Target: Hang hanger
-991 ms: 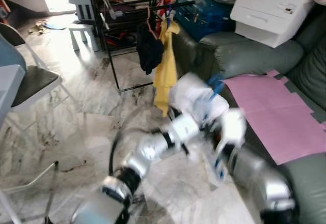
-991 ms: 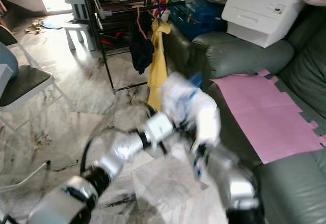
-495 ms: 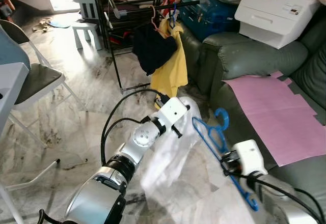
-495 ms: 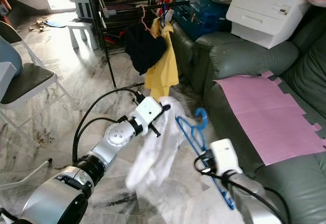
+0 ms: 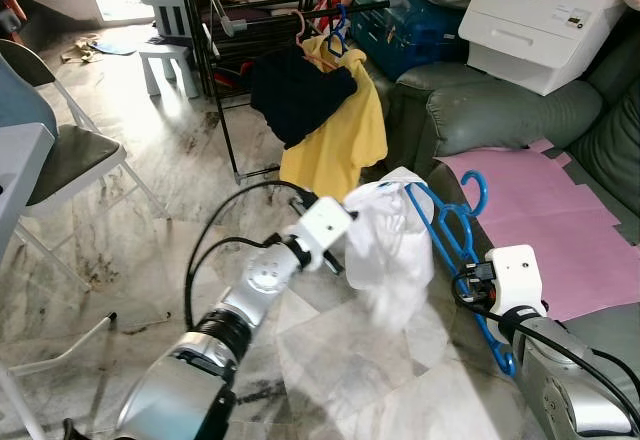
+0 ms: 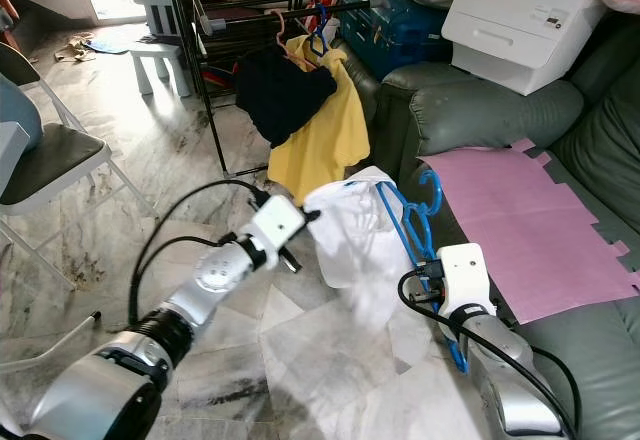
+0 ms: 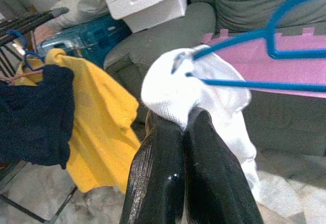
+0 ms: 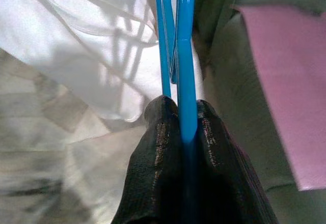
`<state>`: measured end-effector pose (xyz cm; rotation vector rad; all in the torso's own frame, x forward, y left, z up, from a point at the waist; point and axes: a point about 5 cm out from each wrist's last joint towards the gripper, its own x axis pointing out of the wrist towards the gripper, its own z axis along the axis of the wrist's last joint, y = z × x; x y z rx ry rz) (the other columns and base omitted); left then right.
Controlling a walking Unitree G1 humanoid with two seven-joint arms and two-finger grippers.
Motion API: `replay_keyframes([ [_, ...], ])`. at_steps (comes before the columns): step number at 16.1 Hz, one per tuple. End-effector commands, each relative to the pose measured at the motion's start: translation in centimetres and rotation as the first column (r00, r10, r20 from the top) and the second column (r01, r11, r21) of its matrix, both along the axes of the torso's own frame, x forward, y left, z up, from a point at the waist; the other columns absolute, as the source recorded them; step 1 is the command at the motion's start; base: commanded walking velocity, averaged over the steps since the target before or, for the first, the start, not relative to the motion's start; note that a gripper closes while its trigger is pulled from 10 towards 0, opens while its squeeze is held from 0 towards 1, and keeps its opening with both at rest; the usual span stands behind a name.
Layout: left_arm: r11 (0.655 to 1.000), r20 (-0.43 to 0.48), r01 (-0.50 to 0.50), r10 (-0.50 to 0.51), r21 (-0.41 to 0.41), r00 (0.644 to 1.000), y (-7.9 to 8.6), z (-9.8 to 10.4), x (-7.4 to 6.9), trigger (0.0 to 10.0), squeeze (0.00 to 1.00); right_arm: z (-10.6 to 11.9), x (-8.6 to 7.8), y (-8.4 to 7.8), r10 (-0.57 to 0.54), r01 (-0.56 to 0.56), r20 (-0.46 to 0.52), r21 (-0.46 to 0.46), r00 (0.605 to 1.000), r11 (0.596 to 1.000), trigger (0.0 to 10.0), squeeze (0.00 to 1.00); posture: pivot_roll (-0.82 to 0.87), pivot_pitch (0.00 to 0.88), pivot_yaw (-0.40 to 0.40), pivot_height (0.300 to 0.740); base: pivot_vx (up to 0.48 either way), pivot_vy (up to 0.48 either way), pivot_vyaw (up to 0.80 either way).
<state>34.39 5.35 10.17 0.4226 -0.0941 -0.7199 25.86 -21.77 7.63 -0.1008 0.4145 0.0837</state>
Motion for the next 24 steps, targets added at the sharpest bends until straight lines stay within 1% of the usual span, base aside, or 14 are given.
replay_keyframes([
  [1, 0.999, 0.023, -0.035, 0.035, -0.004, 0.999, 0.8, 0.5, 0.4, 10.0, 0.0, -0.4, -0.4, -0.9, -0.047, 0.049, -0.032, 0.047, 0.998, 0.998, 10.0, 0.0, -0.07, 0.0, -0.024, 0.74, 0.0, 0.0, 0.0],
  [3, 0.999, 0.017, -0.046, 0.046, -0.001, 0.999, 1.0, 0.4, 0.6, 10.0, 0.0, -0.5, -1.0, -0.2, -0.004, 0.014, -0.066, 0.147, 0.998, 0.989, 10.0, 0.0, -0.08, 0.0, -0.024, 0.74, 0.0, 0.0, 0.0],
  [4, 0.999, 0.019, -0.043, 0.043, 0.004, 0.999, 0.9, 0.5, 0.6, 10.0, 0.0, -0.5, -1.5, 0.2, 0.054, -0.041, -0.085, 0.155, 0.995, 0.987, 10.0, 0.0, -0.08, 0.0, -0.024, 0.74, 0.0, 0.0, 0.0],
  [6, 1.0, 0.023, -0.021, 0.021, 0.022, 1.0, 0.5, 0.5, 0.6, 10.0, 0.0, -0.4, -3.2, 1.1, 0.26, -0.25, -0.122, 0.095, 0.958, 0.964, 10.0, 0.0, -0.08, 0.0, -0.024, 0.74, 0.0, 0.0, 0.0],
  [7, 0.999, 0.038, -0.016, 0.014, 0.052, 0.999, 0.2, 0.6, 0.6, 10.0, 0.0, -0.1, -4.4, 0.2, 0.301, -0.296, -0.169, 0.056, 0.939, 0.954, 10.0, 0.0, -0.09, 0.0, -0.019, 0.74, 0.0, 0.0, 0.0],
  [12, 0.995, 0.035, -0.102, 0.103, -0.006, 0.994, 0.8, 1.3, 1.4, 10.0, 0.0, -1.2, -6.5, -3.6, 0.182, -0.179, -0.275, 0.035, 0.944, 0.983, 10.0, 0.0, -0.09, 0.0, -0.016, 0.74, 0.0, 0.0, 0.0],
  [14, 0.989, -0.058, -0.121, 0.117, -0.082, 0.991, 1.5, 0.9, 1.4, 10.0, 0.0, -1.7, -6.0, -5.9, 0.016, -0.016, -0.259, 0.0, 0.966, 1.0, 10.0, 0.0, -0.1, 0.0, -0.014, 0.74, 0.0, 0.0, 0.0],
  [16, 0.95, -0.28, -0.225, 0.161, -0.216, 0.947, 2.4, -0.4, 1.5, 10.0, 0.0, -1.3, -5.0, -7.0, -0.094, 0.1, -0.203, 0.017, 0.975, 0.995, 10.0, 0.0, -0.09, 0.0, -0.023, 0.74, 0.0, 0.0, 0.0],
  [18, 0.956, -0.315, -0.188, 0.111, -0.227, 0.943, 3.2, -1.6, 0.6, 10.0, 0.0, -0.3, -3.5, -7.9, -0.203, 0.208, -0.13, 0.029, 0.971, 0.978, 10.0, 0.0, -0.08, 0.0, -0.03, 0.74, 0.0, 0.0, 0.0],
  [19, 0.963, -0.313, -0.19, 0.123, -0.191, 0.942, 3.8, -2.3, 0.2, 10.0, 0.0, 0.1, -2.8, -8.4, -0.253, 0.259, -0.101, 0.048, 0.962, 0.965, 10.0, 0.0, -0.07, 0.0, -0.033, 0.74, 0.0, 0.0, 0.0],
  [20, 0.966, -0.316, -0.19, 0.127, -0.175, 0.94, 4.0, -2.6, 0.1, 10.0, 0.0, 0.3, -2.5, -8.3, -0.257, 0.262, -0.091, 0.059, 0.962, 0.963, 10.0, 0.0, -0.07, 0.0, -0.033, 0.74, 0.0, 0.0, 0.0],
  [21, 0.976, -0.313, -0.173, 0.124, -0.132, 0.942, 4.3, -3.5, -0.6, 10.0, 0.0, 1.2, -1.6, -6.6, -0.168, 0.175, -0.059, 0.145, 0.984, 0.974, 10.0, 0.0, -0.07, 0.0, -0.036, 0.74, 0.0, 0.0, 0.0],
  [22, 0.981, -0.297, -0.14, 0.096, -0.132, 0.95, 4.0, -3.7, -1.1, 10.0, 0.0, 1.6, -1.5, -5.1, -0.069, 0.077, -0.053, 0.172, 0.996, 0.982, 10.0, 0.0, -0.07, 0.0, -0.038, 0.74, 0.0, 0.0, 0.0],
  [24, 0.983, -0.261, -0.098, 0.055, -0.155, 0.964, 2.8, -3.2, -1.2, 10.0, 0.0, 1.4, -2.6, -3.0, 0.125, -0.111, -0.107, 0.126, 0.986, 0.986, 10.0, 0.0, -0.07, 0.0, -0.043, 0.74, 0.0, 0.0, 0.0],
])
